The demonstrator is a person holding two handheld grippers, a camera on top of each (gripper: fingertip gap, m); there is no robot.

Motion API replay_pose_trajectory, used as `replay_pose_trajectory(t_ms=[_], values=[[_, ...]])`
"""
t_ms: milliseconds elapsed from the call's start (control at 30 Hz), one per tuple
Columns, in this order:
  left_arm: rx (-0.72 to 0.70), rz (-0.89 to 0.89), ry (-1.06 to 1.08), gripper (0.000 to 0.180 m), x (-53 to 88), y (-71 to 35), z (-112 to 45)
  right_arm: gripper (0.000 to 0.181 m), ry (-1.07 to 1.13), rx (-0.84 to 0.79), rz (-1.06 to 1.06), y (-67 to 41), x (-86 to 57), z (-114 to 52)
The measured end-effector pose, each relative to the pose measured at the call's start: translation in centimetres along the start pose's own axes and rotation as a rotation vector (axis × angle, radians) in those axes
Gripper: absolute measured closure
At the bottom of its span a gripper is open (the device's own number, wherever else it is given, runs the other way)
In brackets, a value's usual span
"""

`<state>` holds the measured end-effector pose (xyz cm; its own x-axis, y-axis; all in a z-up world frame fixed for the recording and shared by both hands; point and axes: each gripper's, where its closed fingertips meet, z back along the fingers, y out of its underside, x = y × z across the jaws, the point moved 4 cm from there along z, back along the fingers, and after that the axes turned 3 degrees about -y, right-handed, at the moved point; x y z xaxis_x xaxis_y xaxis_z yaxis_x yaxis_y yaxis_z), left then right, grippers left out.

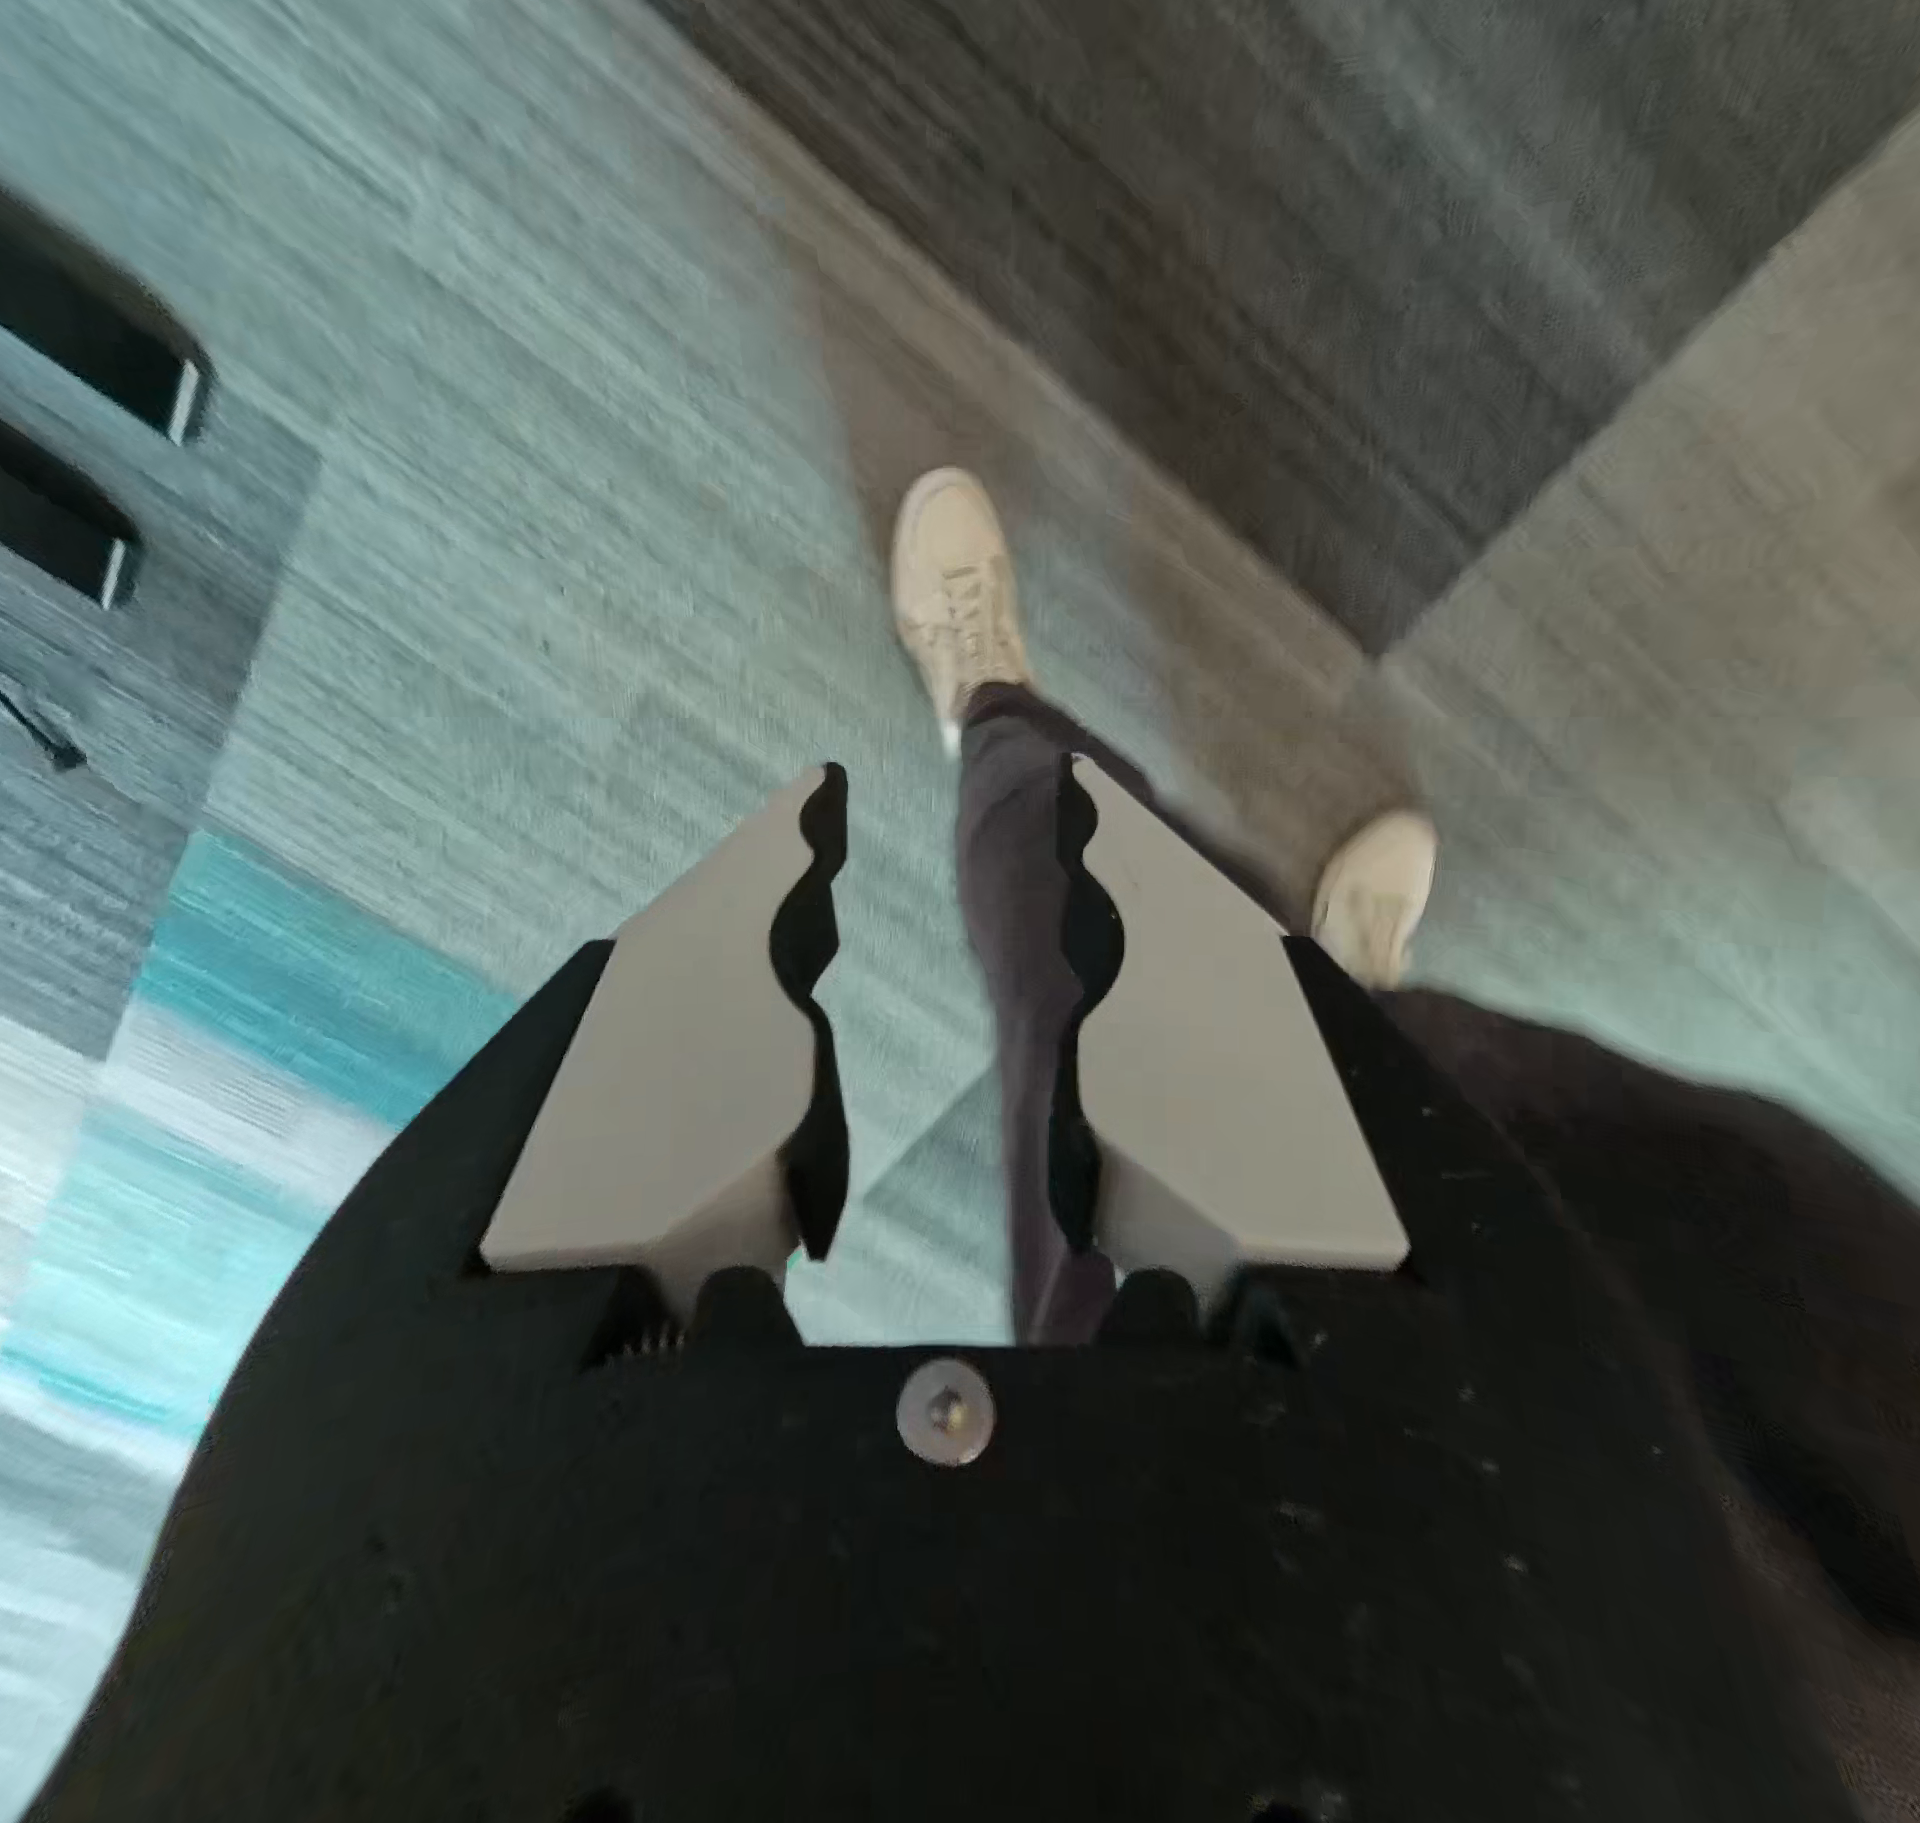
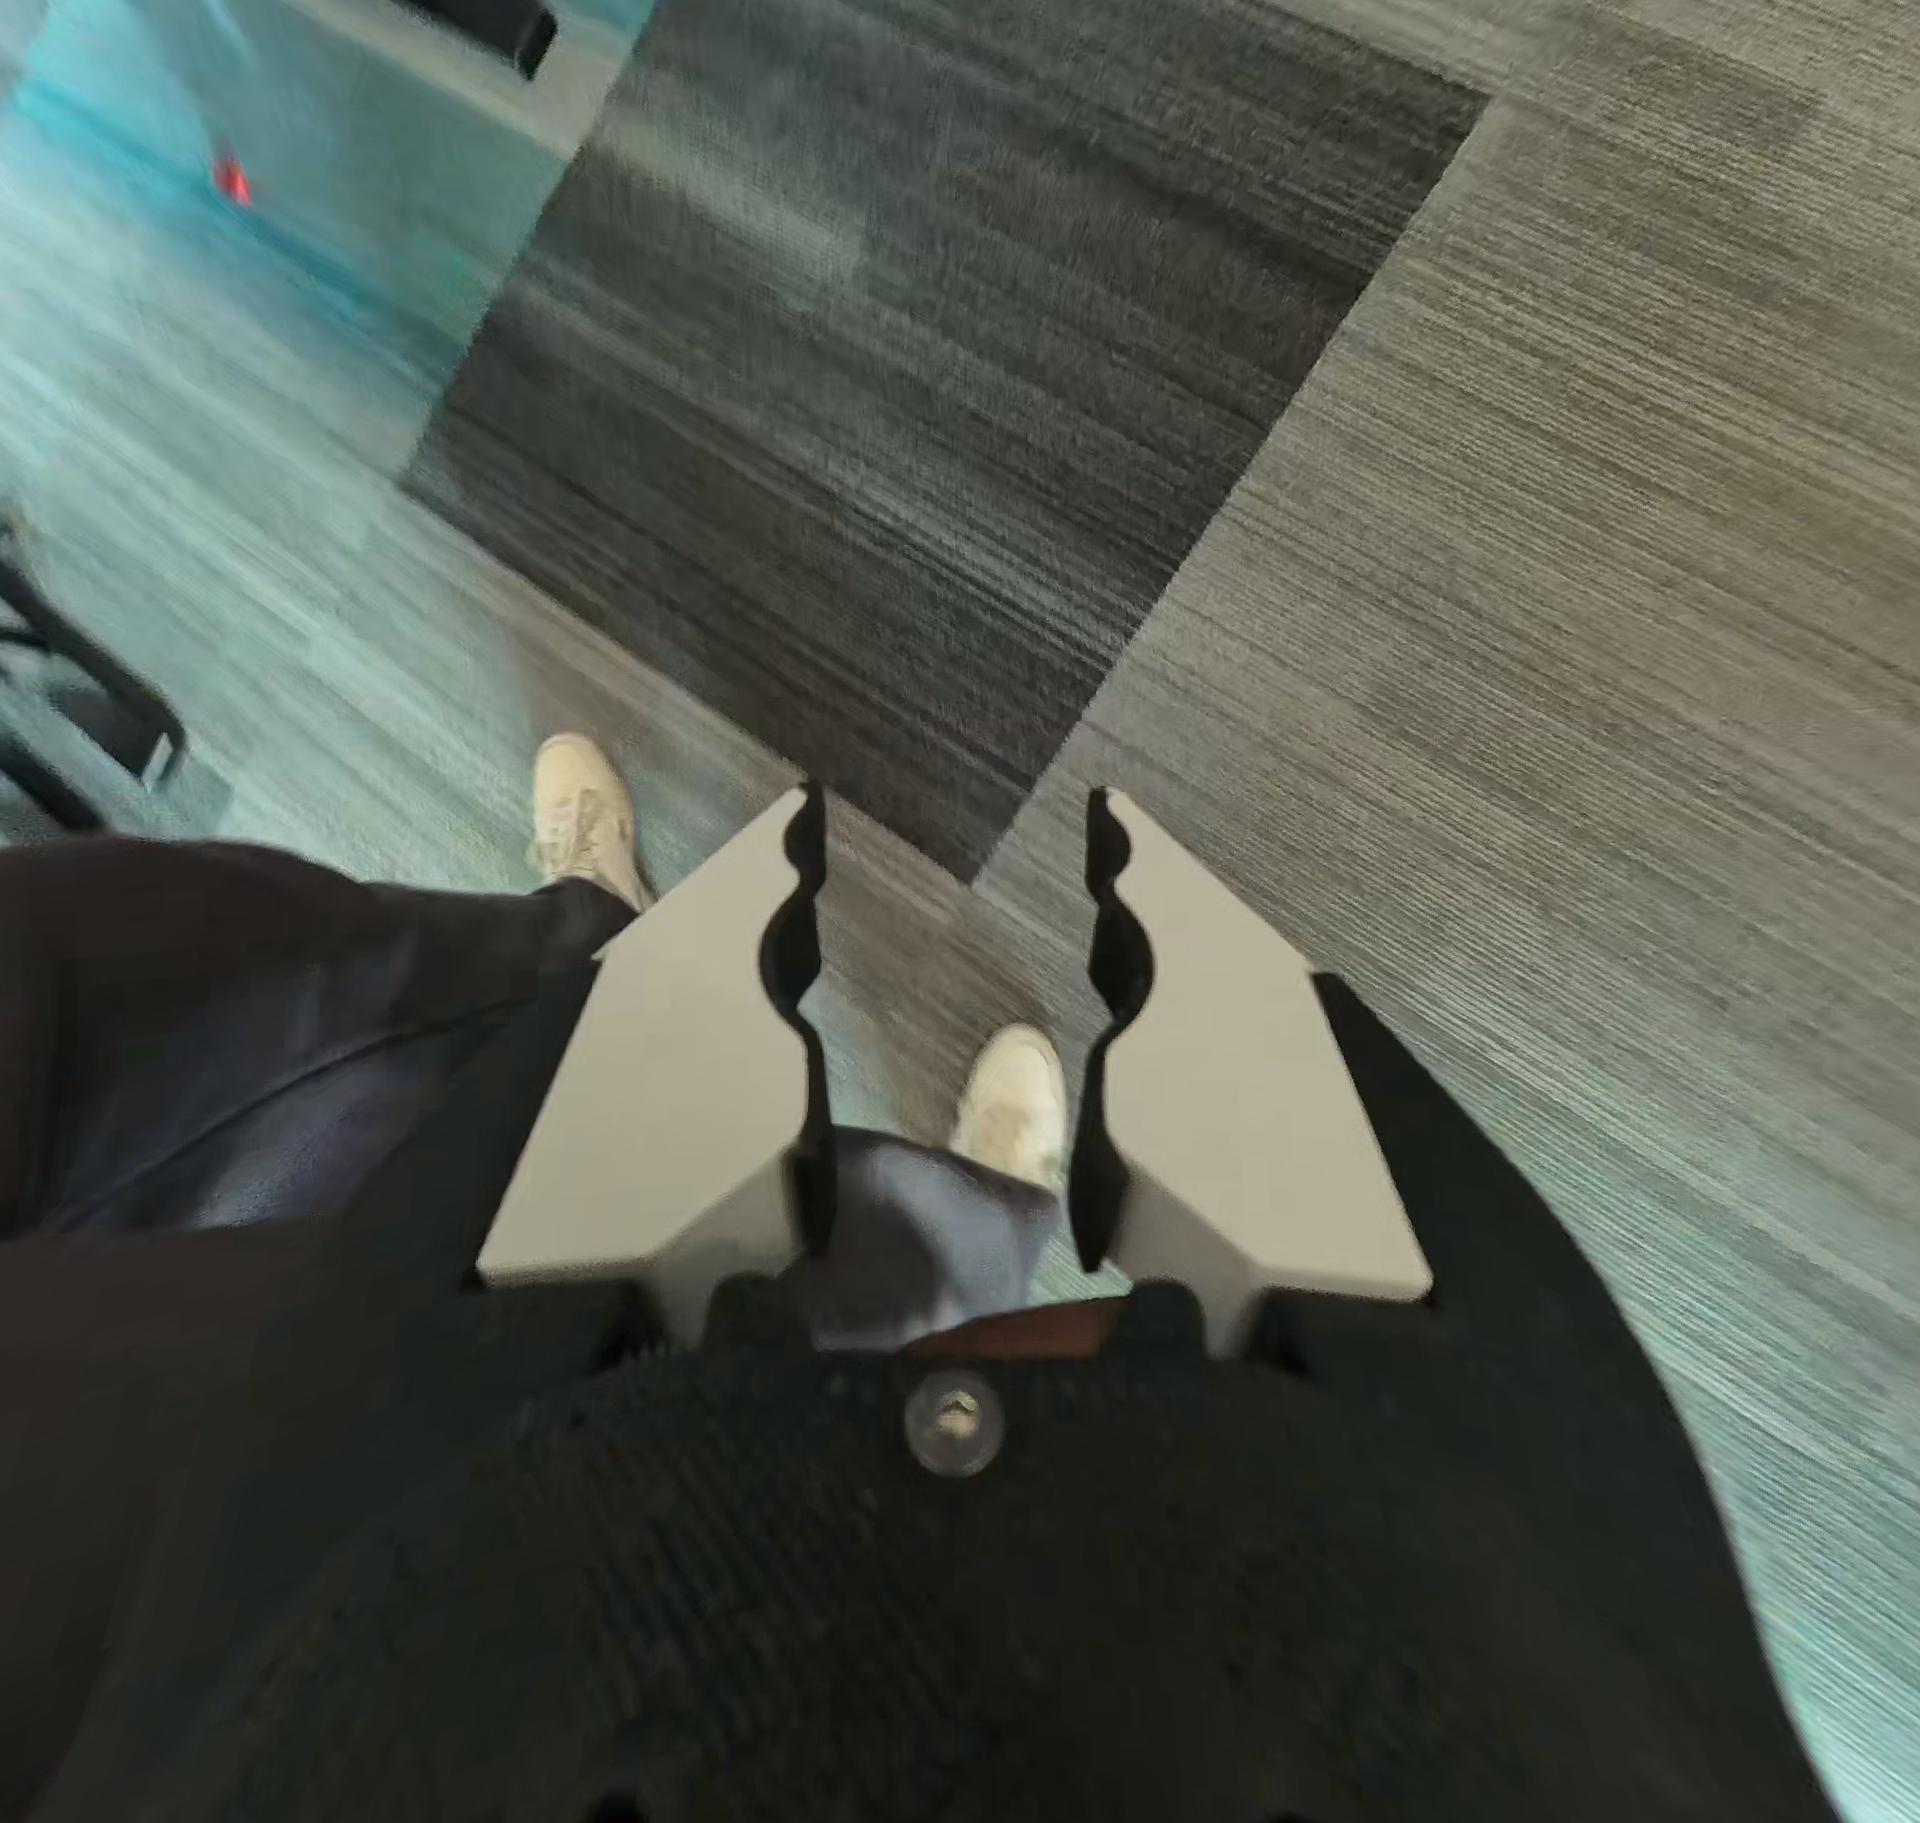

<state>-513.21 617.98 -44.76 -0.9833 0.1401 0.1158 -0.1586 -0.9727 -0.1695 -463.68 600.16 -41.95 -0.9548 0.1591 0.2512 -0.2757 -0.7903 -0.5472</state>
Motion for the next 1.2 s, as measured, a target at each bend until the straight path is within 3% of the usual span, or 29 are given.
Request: replay_pose_trajectory(t_ms=[100,200,333,433,600,700,867,967,1067,1100,1200], values=[[-0.153,0.187,-0.029,0.125,1.9,-10.5,-5.4,0.129,-0.009,-0.095,-0.09,-0.9,0.7,-6.0],[-0.18,0.35,-0.07,0.115,6.3,-21.2,-15.6,0.126,-0.016,-0.177,-0.126,-1.4,2.4,-15.1],[-0.051,0.285,-0.147,0.121,13.0,-31.6,-36.1,0.122,0.024,-0.189,-0.183,-1.2,5.8,-29.7],[-0.101,0.279,-0.207,0.133,20.8,-42.2,-51.9,0.123,0.068,-0.195,-0.278,-1.3,10.4,-39.8],[-0.124,0.324,-0.135,0.138,34.6,-57.9,-70.7,0.13,0.023,-0.281,-0.747,-0.2,19.2,-54.0],[-0.192,0.278,-0.165,0.145,41.4,-65.5,-77.0,0.133,0.094,-0.204,-0.705,0.1,23.0,-60.5],[-0.298,0.274,-0.169,0.121,48.4,-74.4,-82.1,0.133,0.025,-0.093,-0.585,-1.9,27.2,-69.1],[-0.284,0.256,-0.186,0.125,50.2,-76.7,-83.8,0.134,0.007,-0.107,-0.576,-3.6,26.7,-72.0],[-0.121,0.216,-0.254,0.141,51.0,-76.4,-86.3,0.135,0.008,-0.102,-0.564,-4.5,26.0,-73.0],[-0.159,0.194,-0.222,0.154,50.3,-77.1,-86.0,0.136,0.008,-0.096,-0.56,-4.7,25.8,-73.0],[-0.26,0.174,-0.18,0.156,47.6,-77.5,-83.8,0.139,0.007,-0.102,-0.553,-5.4,25.6,-71.7]])
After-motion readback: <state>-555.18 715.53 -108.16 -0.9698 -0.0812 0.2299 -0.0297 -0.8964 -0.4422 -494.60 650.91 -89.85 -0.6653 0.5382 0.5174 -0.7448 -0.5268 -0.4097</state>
